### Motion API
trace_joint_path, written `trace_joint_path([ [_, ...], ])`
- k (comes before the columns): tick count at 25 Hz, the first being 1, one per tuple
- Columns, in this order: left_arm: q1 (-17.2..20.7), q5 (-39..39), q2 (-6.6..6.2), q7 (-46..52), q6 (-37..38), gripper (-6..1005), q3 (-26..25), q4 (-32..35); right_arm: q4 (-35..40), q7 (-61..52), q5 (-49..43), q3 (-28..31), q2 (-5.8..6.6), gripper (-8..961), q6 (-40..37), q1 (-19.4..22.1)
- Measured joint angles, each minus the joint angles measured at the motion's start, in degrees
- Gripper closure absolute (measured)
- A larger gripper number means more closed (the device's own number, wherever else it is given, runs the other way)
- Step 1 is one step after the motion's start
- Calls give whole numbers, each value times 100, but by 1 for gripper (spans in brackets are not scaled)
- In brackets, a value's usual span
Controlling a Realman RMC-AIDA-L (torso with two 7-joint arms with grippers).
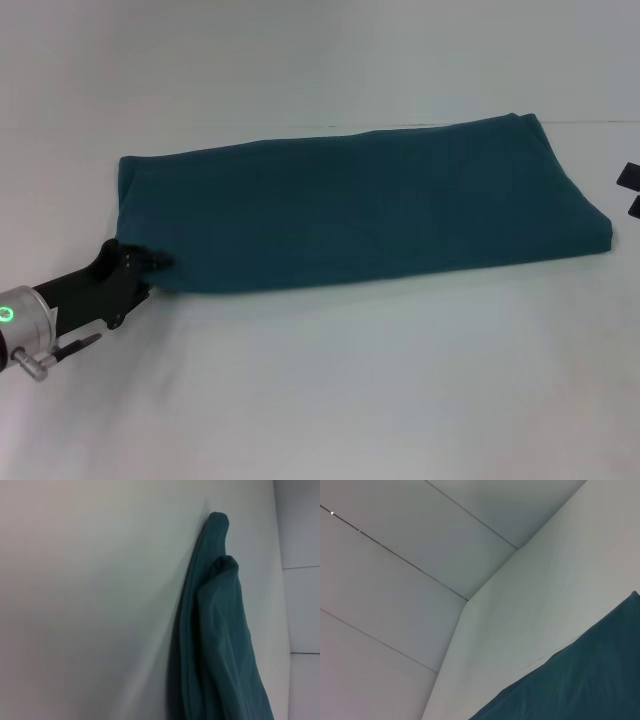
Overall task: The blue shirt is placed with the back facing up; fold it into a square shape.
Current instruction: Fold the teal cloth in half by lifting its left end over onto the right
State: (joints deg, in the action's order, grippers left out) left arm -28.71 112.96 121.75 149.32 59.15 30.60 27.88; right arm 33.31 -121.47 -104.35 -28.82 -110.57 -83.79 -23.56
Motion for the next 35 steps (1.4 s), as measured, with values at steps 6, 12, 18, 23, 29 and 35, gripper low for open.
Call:
trace_joint_path([
  [6, -8, -4, -20, -55, 76, 854, -7, 22, -53, 17, 2, 8, -1, 26, 41, 10],
  [12, 6, 42, -143, -534, 591, 942, 26, 285, -61, 21, -20, 51, 1, 26, 51, 11],
  [18, 17, 293, -308, -1206, 734, 943, 33, 695, -165, 22, -35, 78, 1, 26, 113, 17],
  [23, -13, 742, -402, -1593, 581, 942, -19, 897, -229, 4, -41, 31, 7, 26, 149, 18],
  [29, 85, 1133, -471, -1548, 438, 942, -291, 1103, -229, -22, -61, 10, 10, 25, 141, 18],
  [35, 88, 1641, -563, -1429, 398, 941, -743, 1199, -228, -22, -149, 10, 10, 25, 155, 12],
])
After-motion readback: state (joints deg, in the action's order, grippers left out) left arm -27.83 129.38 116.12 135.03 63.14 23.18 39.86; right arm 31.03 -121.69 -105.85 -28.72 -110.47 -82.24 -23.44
